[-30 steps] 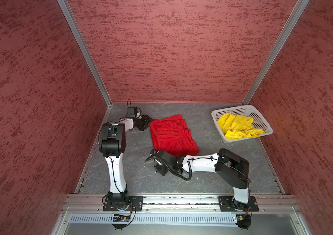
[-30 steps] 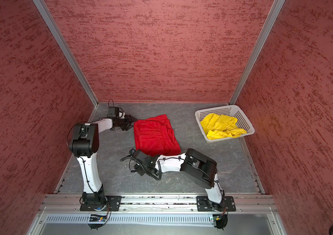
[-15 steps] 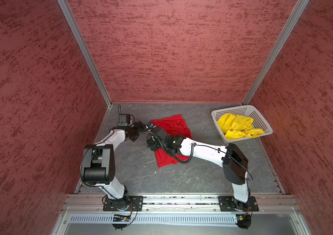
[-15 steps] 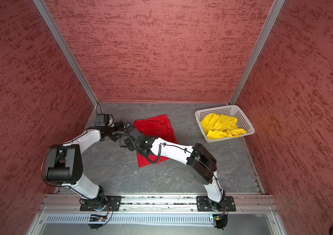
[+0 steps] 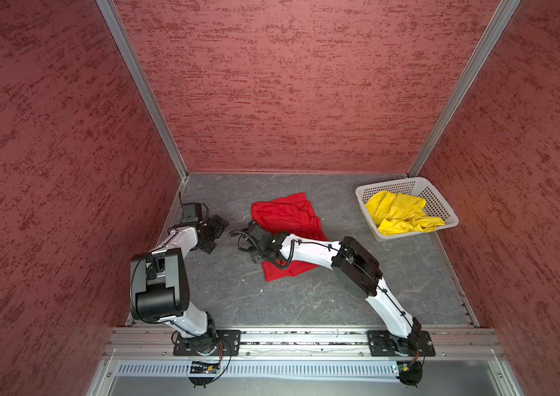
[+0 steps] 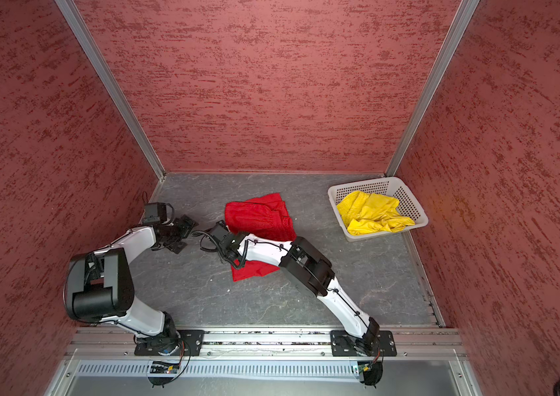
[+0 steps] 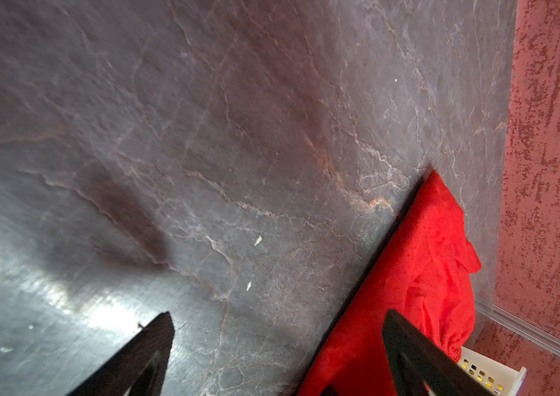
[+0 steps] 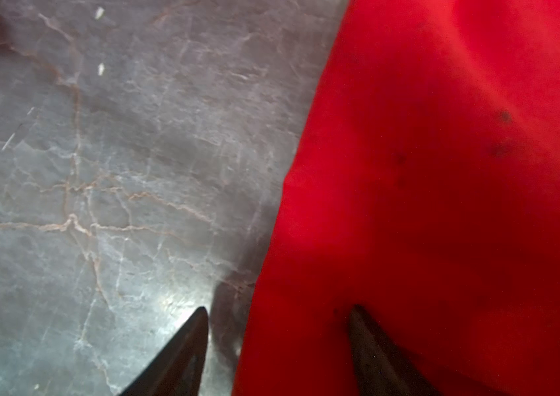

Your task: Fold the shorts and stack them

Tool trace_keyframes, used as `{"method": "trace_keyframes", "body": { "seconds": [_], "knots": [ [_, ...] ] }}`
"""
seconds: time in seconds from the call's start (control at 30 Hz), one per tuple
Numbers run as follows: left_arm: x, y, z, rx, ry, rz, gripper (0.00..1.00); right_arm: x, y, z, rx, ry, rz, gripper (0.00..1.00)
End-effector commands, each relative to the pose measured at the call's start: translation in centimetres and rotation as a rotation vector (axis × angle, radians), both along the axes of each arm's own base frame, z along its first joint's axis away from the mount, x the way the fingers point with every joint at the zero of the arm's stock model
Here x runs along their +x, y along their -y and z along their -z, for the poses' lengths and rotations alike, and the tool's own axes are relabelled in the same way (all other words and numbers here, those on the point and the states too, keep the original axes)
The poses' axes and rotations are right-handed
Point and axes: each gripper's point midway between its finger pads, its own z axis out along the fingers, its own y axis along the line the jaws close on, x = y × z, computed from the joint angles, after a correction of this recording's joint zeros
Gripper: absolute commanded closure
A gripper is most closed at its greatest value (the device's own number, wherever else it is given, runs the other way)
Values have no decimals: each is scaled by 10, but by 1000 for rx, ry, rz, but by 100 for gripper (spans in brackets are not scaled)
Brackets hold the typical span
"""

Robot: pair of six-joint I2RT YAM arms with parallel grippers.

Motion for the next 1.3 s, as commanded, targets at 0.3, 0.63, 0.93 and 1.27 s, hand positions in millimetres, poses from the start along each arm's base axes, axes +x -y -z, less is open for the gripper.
{"method": "trace_keyframes", "body": {
  "seconds": [0.3, 0.63, 0.93, 1.27],
  "knots": [
    [0, 69, -5, -153, 148, 193, 0, 23, 13, -27, 340, -160, 48, 100],
    [36, 139, -20, -253, 272, 310, 0, 5, 7, -74, 474, -145, -57, 100],
    [47, 164, 8, -315, 228, 317, 64, -5, 2, -79, 543, -180, -80, 100],
    [91, 116, -11, -128, 168, 397, 100, 13, 66, -113, 596, -90, 64, 51]
  ]
}}
